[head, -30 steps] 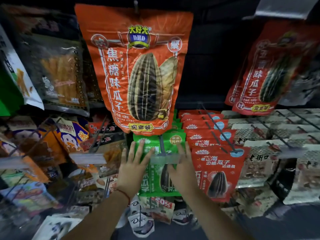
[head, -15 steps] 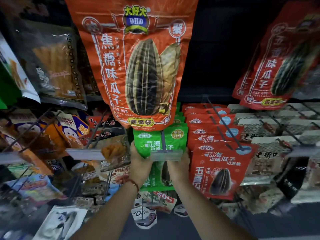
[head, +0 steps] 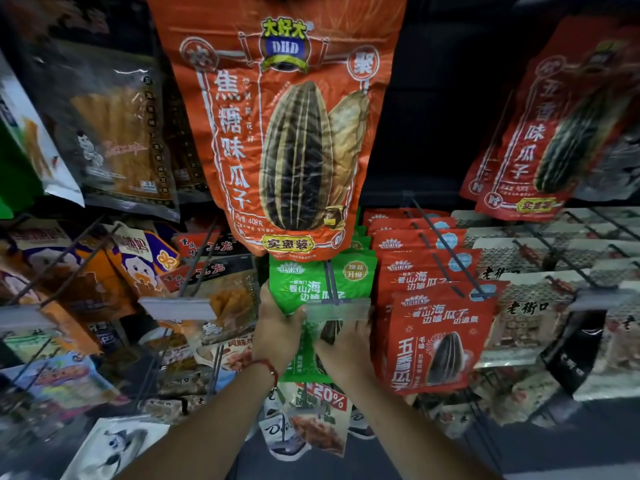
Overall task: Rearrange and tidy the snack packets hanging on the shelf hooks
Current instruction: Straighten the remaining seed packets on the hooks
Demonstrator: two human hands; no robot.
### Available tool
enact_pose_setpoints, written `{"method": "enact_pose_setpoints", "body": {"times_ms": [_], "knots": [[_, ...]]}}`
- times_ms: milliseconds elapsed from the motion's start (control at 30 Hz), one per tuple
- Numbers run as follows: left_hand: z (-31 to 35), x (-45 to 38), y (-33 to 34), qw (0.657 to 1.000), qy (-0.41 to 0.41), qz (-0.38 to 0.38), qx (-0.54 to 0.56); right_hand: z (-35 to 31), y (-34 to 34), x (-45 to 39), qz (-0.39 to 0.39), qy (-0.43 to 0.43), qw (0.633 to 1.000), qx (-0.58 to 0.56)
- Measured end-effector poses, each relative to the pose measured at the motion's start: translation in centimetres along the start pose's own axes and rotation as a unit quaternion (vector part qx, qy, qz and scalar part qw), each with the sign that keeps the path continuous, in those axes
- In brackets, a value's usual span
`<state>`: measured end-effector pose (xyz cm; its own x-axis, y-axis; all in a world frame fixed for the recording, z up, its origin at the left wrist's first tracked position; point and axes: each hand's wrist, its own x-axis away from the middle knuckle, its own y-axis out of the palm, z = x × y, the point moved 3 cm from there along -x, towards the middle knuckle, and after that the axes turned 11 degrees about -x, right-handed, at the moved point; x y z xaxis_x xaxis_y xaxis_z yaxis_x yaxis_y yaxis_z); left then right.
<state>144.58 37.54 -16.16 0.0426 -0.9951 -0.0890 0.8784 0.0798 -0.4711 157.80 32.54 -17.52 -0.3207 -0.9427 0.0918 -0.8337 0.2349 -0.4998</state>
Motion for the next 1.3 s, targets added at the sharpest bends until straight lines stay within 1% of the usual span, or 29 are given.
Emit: {"method": "enact_pose_setpoints", "body": {"times_ms": [100, 200, 233, 300, 367, 433, 500, 533, 600, 667, 733, 867, 1033, 1167, 1200, 1300], "knots": [[0.2, 0.5, -0.6, 1.0, -0.002, 0.001, -0.013, -0.2, -0.3, 0.5, -0.013, -0.05, 0.996, 0.067], [-0.1, 1.0, -1.8, 1.0, -0.004, -0.022, -0.016, -0.7, -0.6, 1.1, -0.046, -0.102, 0.987, 0.119], [0.0, 1.4, -2.5, 0.999, 0.002, -0.03, -0.038, -1.0, -0.7, 1.4, -0.059, -0.112, 0.983, 0.132], [0.6, 2.5, -4.4, 0.988, 0.027, -0.048, -0.146, -1.5, -1.0, 2.1, -0.068, -0.126, 0.977, 0.157], [0.7, 3.9, -6.4, 0.958, 0.083, -0.067, -0.267, -1.9, -1.5, 2.8, -0.065, -0.128, 0.972, 0.186], [0.7, 5.4, -7.8, 0.907, 0.158, -0.108, -0.375, -2.1, -2.0, 3.7, -0.061, -0.126, 0.967, 0.213], [0.4, 6.5, -8.5, 0.852, 0.204, -0.158, -0.455, -2.2, -2.4, 5.2, -0.07, -0.123, 0.962, 0.233], [0.3, 6.9, -8.7, 0.828, 0.229, -0.173, -0.482, -2.3, -2.6, 5.9, -0.073, -0.124, 0.96, 0.24], [0.8, 7.5, -8.5, 0.791, 0.294, -0.174, -0.507, -2.3, -3.2, 7.2, -0.08, -0.12, 0.957, 0.252], [1.6, 7.9, -7.7, 0.769, 0.338, -0.181, -0.512, -2.0, -4.1, 7.9, -0.08, -0.102, 0.957, 0.259], [2.5, 8.6, -6.5, 0.753, 0.357, -0.206, -0.513, -1.5, -5.4, 8.4, -0.067, -0.08, 0.958, 0.267], [4.7, 9.8, -3.8, 0.747, 0.384, -0.208, -0.501, -0.3, -8.9, 9.0, -0.038, -0.054, 0.958, 0.279], [7.0, 10.3, 0.5, 0.758, 0.364, -0.196, -0.505, 2.3, -13.8, 8.3, -0.018, -0.029, 0.965, 0.261], [8.4, 10.6, 4.2, 0.769, 0.341, -0.157, -0.518, 4.4, -17.7, 7.2, -0.007, -0.03, 0.974, 0.226], [8.7, 10.7, 5.1, 0.768, 0.344, -0.138, -0.522, 5.0, -18.5, 6.8, -0.008, -0.035, 0.973, 0.226], [9.1, 10.6, 8.4, 0.77, 0.316, -0.112, -0.543, 6.6, -20.8, 5.4, -0.02, -0.053, 0.971, 0.234]]}}
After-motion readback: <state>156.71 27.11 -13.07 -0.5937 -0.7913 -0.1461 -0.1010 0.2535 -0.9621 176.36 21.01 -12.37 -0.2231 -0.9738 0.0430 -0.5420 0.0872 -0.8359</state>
